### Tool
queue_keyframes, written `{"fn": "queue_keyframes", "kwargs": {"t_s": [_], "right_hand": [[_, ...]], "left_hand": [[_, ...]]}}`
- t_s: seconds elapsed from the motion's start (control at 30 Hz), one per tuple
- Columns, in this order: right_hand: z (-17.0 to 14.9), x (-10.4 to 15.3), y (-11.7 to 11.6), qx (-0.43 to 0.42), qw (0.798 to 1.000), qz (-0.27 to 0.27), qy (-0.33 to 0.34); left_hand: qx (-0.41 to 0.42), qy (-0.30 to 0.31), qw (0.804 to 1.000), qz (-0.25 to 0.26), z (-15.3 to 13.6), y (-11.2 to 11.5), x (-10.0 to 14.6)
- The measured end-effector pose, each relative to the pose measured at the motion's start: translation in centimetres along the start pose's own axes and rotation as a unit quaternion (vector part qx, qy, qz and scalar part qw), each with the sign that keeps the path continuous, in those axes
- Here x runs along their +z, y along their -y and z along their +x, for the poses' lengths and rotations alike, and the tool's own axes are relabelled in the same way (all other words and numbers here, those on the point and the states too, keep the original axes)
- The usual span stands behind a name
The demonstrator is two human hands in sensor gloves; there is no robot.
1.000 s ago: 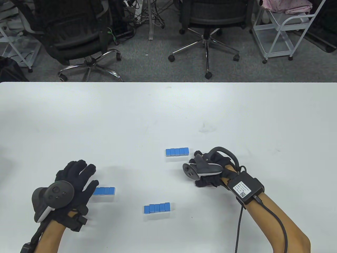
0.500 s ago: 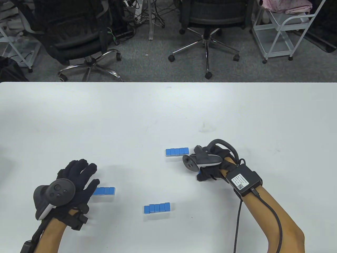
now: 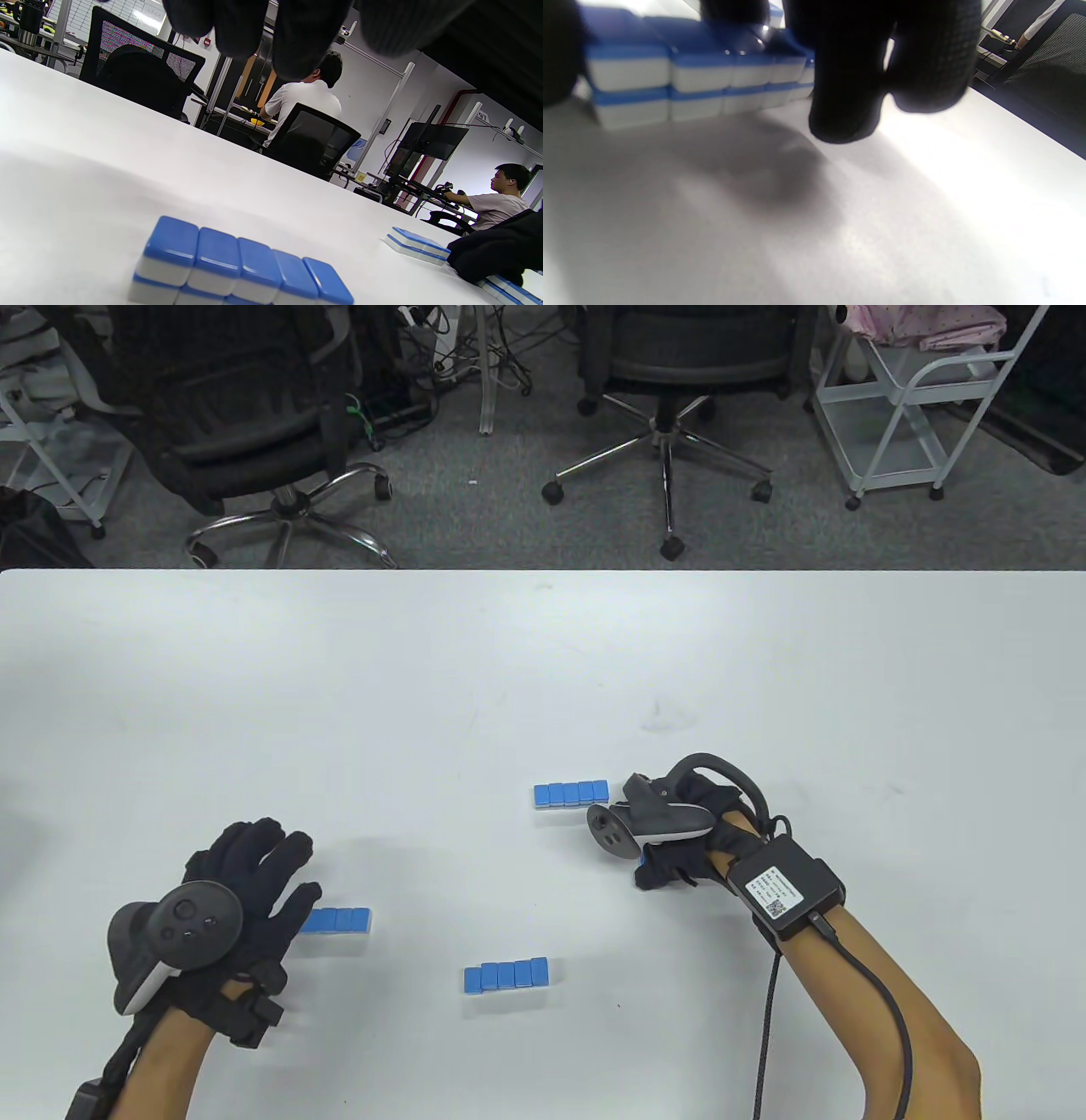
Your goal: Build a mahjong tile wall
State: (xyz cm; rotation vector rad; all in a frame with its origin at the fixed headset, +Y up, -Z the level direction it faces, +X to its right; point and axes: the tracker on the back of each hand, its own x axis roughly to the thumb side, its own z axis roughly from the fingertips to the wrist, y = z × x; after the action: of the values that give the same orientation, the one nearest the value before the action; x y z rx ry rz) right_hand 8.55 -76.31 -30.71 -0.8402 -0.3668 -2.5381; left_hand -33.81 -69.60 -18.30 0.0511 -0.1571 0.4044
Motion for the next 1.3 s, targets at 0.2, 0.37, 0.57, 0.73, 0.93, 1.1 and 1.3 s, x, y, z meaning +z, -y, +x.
{"fn": "queue_keyframes", "kwargs": {"t_s": [0.2, 0.37, 0.57, 0.73, 0.93, 1.1, 1.3], "right_hand": [[-0.1, 0.0, 0.1, -0.005, 1.0, 0.011, -0.004], [-0.2, 0.2, 0.2, -0.013, 0.999, 0.028, -0.01], [-0.1, 0.5, 0.6, -0.016, 0.999, 0.034, -0.018], [-0.3, 2.3, 2.1, -0.035, 0.999, 0.01, -0.007], [-0.7, 7.1, 4.2, -0.089, 0.994, -0.056, -0.012], [-2.3, 11.5, 3.7, -0.166, 0.975, -0.115, -0.095], [-4.9, 15.1, -0.9, -0.313, 0.916, -0.142, -0.205]], "left_hand": [[0.001, -0.002, 1.0, -0.002, 0.0, 0.0, 0.0], [0.002, -0.001, 1.0, -0.001, 0.0, 0.0, 0.0], [0.0, 0.003, 1.0, 0.003, 0.1, -0.1, 0.1], [0.003, 0.003, 1.0, 0.001, 0.1, -0.1, 0.3], [0.007, 0.001, 1.0, -0.001, 0.1, -0.1, 0.4], [0.012, -0.007, 1.0, -0.011, -0.1, 0.0, 0.5], [0.0, -0.043, 0.998, -0.039, -0.7, 0.4, 0.4]]}}
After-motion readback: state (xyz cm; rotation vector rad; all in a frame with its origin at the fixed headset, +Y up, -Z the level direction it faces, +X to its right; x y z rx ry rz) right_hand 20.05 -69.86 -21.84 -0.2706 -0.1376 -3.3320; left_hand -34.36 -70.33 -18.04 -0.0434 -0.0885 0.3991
